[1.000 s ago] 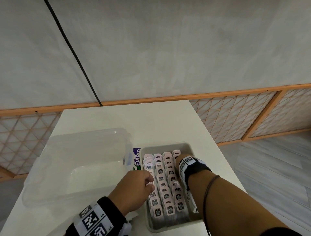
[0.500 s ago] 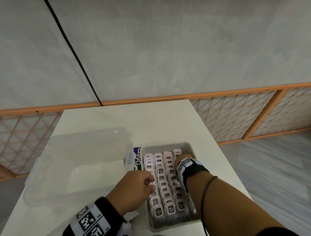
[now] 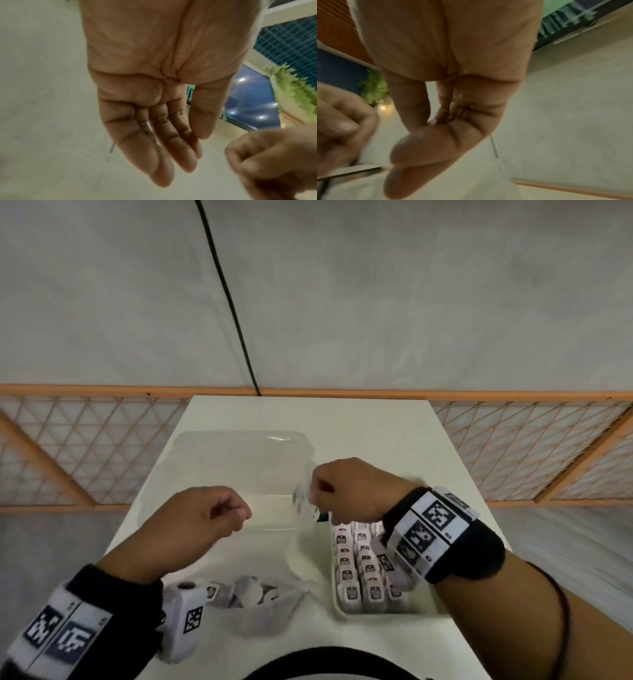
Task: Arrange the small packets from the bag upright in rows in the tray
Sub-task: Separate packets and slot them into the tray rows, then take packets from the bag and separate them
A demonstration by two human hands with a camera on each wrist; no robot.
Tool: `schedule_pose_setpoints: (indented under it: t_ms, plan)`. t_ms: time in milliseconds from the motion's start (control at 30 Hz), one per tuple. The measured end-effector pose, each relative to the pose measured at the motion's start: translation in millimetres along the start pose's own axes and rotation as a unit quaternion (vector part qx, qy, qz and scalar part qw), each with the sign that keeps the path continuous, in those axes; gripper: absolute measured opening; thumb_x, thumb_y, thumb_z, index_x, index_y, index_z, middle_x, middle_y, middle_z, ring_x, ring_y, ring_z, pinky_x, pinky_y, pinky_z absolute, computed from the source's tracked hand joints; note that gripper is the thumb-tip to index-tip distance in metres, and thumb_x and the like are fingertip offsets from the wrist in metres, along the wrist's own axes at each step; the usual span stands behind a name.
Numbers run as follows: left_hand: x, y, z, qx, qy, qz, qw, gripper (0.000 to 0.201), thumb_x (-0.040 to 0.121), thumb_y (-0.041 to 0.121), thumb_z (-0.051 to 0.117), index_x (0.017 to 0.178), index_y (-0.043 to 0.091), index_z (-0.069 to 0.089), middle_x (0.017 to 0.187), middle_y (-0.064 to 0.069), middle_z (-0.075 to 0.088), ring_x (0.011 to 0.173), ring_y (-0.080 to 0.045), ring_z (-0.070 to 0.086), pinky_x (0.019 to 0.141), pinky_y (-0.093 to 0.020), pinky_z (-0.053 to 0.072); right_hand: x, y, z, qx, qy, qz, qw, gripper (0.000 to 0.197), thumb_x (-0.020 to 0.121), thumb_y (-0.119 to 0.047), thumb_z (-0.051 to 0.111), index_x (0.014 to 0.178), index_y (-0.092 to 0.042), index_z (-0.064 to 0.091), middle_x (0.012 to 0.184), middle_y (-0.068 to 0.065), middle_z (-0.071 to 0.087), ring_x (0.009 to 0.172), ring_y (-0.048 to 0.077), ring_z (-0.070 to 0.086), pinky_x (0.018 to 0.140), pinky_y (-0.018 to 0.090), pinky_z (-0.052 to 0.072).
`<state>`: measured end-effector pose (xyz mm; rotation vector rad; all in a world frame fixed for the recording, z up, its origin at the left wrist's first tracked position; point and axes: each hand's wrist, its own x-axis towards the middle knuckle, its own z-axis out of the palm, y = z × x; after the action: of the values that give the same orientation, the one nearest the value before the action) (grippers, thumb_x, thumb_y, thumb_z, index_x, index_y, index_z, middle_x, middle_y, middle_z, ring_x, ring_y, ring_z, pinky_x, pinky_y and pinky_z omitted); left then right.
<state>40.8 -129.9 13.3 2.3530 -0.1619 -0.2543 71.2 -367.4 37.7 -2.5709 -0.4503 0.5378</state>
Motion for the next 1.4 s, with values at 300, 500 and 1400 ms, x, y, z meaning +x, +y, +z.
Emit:
schedule_pose_setpoints:
  t_ms: [300,500,1400]
  plan:
    - [-50,-61,16,0.177,-0.102,-0.115,0.972,0.008,0.086,0.048,0.056,0.086,0.056,0.055,0.094,0.008,0.034,0.098,-0.015,0.039,0.080,-0.024,0.038,6,-66,86,-0.236,-0.212,-0.157,0.935,0.037,0.101,-0.018,0.036,0.134,-0.018,0.052,0.135,0.002,0.053,0.122,0.021,0.047,0.098,0.030,0.036]
    - [-64,-70,21,0.089,0.038,-0.030,0.995,0.012,0.073,0.029,0.074,0.074,0.039,0.067,0.109,0.013,0.033,0.105,-0.008,0.029,0.073,-0.009,0.031,10,-70,96,-0.169,-0.107,-0.143,0.969,0.029,0.093,-0.009,0.045,0.113,-0.018,0.063,0.111,0.002,0.064,0.105,0.020,0.056,0.085,0.029,0.044]
    - [-60,-67,43,0.118,0.020,-0.030,0.992,0.062,0.081,0.007,0.061,0.139,0.016,0.042,0.136,0.002,0.045,0.125,-0.013,0.043,0.100,-0.016,0.034,69,-59,199,-0.353,-0.179,-0.084,0.915,0.045,0.092,-0.040,0.047,0.131,-0.018,0.044,0.127,0.014,0.044,0.114,0.036,0.049,0.095,0.039,0.039]
